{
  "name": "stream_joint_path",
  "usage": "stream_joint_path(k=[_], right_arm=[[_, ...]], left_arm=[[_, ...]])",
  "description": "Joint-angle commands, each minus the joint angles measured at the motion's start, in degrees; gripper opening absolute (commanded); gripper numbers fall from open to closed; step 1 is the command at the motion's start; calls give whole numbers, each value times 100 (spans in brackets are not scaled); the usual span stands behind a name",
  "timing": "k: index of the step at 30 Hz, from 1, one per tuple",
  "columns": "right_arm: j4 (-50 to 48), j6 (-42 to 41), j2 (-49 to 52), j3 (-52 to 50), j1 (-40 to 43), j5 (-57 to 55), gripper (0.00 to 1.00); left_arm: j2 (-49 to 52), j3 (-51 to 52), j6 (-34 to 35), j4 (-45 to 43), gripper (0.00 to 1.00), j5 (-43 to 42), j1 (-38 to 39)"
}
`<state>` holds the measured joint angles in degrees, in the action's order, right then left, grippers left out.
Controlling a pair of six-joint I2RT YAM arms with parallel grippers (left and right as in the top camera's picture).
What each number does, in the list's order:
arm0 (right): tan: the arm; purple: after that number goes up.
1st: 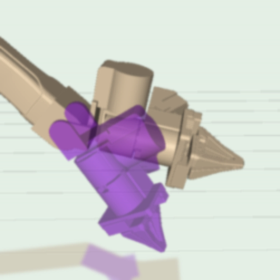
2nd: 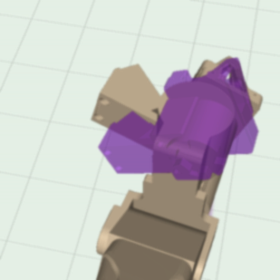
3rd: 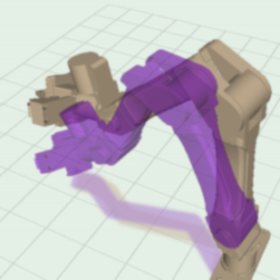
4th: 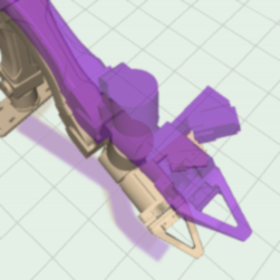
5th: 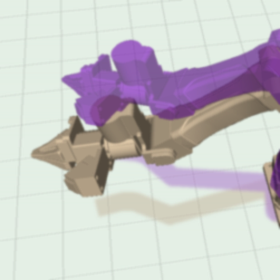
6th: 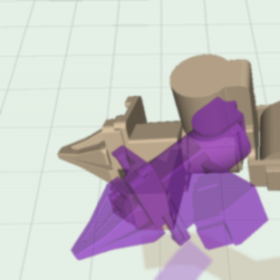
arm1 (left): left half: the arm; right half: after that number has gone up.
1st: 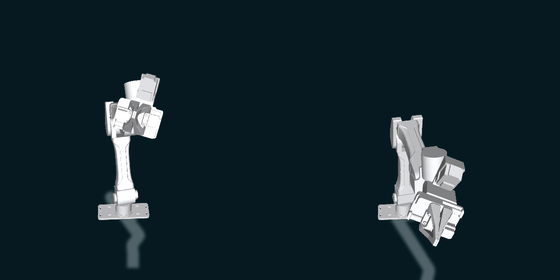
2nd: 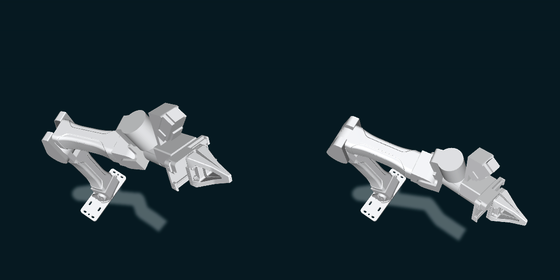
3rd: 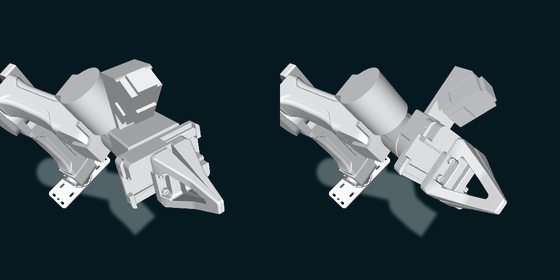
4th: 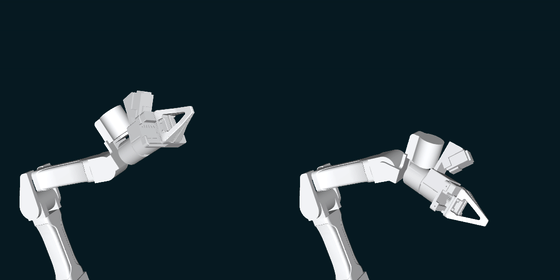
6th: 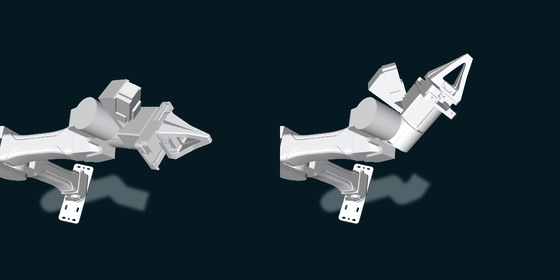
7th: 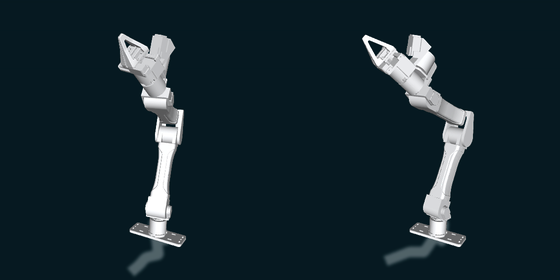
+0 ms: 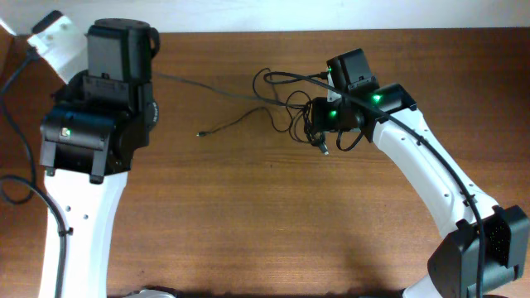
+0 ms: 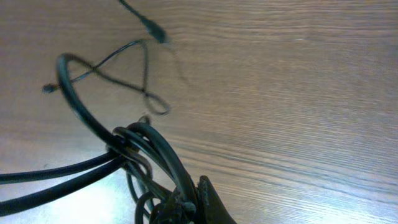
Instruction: Untangle cables
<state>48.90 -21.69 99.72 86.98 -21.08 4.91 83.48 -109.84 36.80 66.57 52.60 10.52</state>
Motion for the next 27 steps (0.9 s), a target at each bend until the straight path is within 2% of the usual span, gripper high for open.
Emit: stream_joint_path(k=[1,8,15,19,21,23,27], right_arm=[[15,-632,50,-24,98,-573,4],[15,-1189,50,-24,601,-463,4],[-179,-1185,50,-17,1300,251,4],[-192,-1185,50,-17,1589,463,4],[-192,-1189,50,-17,1670,501,4],[-195,-1187,50,-17,1705,645,9],[-199,-1180,50,-17,1698,1001,9]], left_arm=[[68,-68,-83,105,0,459,-398],[85,-66,-81,236,0,216,-935],[140,-59,-39,295,0,-341,-1327],[262,-55,-39,365,0,-393,-1397],[354,-50,-39,417,0,-396,-1419],[455,-46,11,487,0,-404,-1419],[608,-46,26,485,0,-872,-1419]])
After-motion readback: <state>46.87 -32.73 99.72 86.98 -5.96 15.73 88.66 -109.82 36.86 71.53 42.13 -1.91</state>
